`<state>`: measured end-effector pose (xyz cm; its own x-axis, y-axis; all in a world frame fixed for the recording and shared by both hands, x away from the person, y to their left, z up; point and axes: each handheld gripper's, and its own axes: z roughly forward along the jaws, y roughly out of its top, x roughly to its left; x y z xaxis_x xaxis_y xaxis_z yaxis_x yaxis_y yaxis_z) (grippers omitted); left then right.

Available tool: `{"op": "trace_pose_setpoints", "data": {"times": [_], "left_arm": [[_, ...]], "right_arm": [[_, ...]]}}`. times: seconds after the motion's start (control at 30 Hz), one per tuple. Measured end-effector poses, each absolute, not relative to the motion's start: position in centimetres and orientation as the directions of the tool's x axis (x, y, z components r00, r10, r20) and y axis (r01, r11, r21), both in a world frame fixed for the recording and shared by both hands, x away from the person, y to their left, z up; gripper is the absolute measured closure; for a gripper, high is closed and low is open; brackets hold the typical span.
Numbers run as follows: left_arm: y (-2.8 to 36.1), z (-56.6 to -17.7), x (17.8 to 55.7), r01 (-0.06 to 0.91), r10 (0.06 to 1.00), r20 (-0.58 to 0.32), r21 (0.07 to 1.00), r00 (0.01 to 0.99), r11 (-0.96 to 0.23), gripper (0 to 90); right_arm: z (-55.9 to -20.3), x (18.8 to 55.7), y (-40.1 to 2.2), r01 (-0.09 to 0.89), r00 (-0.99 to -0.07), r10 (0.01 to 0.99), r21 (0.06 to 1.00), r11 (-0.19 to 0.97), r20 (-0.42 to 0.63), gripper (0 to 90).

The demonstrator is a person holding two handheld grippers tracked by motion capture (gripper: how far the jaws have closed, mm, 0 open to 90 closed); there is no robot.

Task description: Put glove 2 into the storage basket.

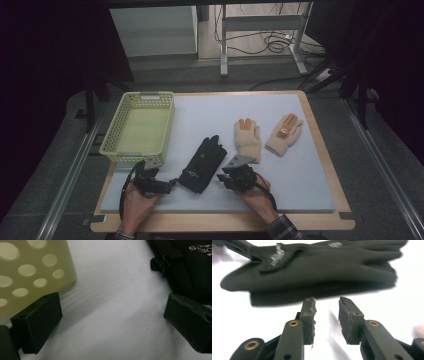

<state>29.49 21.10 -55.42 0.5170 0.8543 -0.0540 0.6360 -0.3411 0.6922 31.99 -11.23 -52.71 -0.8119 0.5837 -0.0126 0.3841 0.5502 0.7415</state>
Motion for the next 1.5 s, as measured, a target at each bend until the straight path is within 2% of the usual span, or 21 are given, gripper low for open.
{"op": "trace_pose_setpoints", "data": {"times": [0.37, 0.53, 0.67, 0.87, 1.17, 1.5], "left_arm": [[21.1, -55.4, 29.5, 0.638, 0.854, -0.058, 0.692, 0.517, -0.339, 1.9], [21.2, -55.4, 29.5, 0.638, 0.852, -0.063, 0.692, 0.519, -0.338, 1.7], [21.3, -55.4, 29.4, 0.632, 0.848, -0.060, 0.694, 0.527, -0.345, 2.5], [21.6, -54.8, 28.9, 0.636, 0.838, -0.061, 0.682, 0.542, -0.362, 2.8], [20.3, -51.9, 28.3, 0.615, 0.791, -0.138, 0.712, 0.596, -0.339, 0.5], [13.8, -50.3, 31.1, 0.595, 0.748, -0.113, 0.688, 0.655, -0.417, 0.0]], "right_arm": [[-52.0, 32.2, -19.0, 0.454, -0.715, 0.699, 0.751, 0.479, -0.014, 46.9], [-52.4, 32.5, -21.4, 0.471, -0.665, 0.745, 0.745, 0.472, -0.051, 38.3], [-52.9, 32.8, -22.7, 0.492, -0.628, 0.776, 0.740, 0.458, -0.063, 32.4], [-53.3, 33.0, -23.0, 0.503, -0.621, 0.782, 0.736, 0.453, -0.056, 24.9], [-53.3, 33.1, -23.0, 0.507, -0.618, 0.784, 0.737, 0.448, -0.051, 24.7], [-53.3, 33.1, -23.0, 0.506, -0.618, 0.784, 0.738, 0.447, -0.051, 24.5]]}}
